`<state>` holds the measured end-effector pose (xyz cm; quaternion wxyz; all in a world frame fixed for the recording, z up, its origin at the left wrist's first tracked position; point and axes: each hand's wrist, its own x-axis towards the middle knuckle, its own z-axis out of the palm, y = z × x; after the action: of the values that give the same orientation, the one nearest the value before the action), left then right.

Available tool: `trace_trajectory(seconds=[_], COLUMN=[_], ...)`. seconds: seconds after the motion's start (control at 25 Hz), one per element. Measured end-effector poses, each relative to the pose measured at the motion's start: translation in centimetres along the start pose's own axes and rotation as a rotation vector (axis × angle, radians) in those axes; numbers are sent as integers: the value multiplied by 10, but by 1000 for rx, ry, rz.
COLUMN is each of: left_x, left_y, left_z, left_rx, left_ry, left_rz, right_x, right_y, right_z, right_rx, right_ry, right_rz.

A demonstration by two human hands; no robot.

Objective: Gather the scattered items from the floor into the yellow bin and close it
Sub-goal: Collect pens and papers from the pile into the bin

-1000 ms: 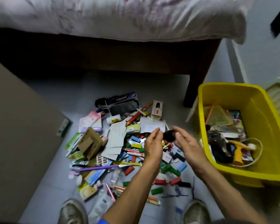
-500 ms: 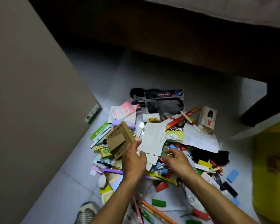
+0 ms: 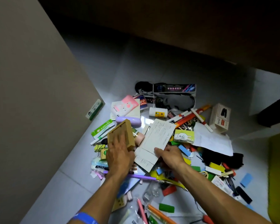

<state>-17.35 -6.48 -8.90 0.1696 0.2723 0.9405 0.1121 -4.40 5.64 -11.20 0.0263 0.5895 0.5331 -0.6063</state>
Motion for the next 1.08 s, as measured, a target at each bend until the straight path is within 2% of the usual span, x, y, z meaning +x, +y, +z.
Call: trace_trajectory(seconds=[0.08, 0.16, 0.24, 0.44, 0.52, 0.68, 0.76, 0.84, 1.0, 1.08], left_x=[-7, -13, -19, -47, -72, -137, -175, -202, -218, -217], left_y=[-2, 0, 7, 73, 116, 208, 260, 308, 380, 388], left_z=[-7, -19, -32, -46, -47, -32, -25, -15, 0, 9], left_rx=[-88, -340, -627, -1291, -1418, -1424, -1360, -1271, -1145, -993], left_ry=[118, 220, 253, 118, -45, -456, -544, -557, -700, -669], left_rz=[-28, -130, -220, -420, -429, -352, -261, -123, 115, 218], right_x=[-5, -14, -27, -82, -119, -191, -220, -238, -240, -230], right_y=[-4, -6, -8, -5, 9, 50, 70, 86, 94, 92], right_z=[8, 6, -12, -112, -166, -260, -306, -348, -402, -409], right_rx=[39, 80, 109, 344, 456, 522, 452, 331, 96, -114], right_ry=[-37, -57, -72, -43, 40, 405, 673, 886, 1033, 1012], right_rz=[-73, -153, -228, -282, -289, -328, -356, -388, -412, -331])
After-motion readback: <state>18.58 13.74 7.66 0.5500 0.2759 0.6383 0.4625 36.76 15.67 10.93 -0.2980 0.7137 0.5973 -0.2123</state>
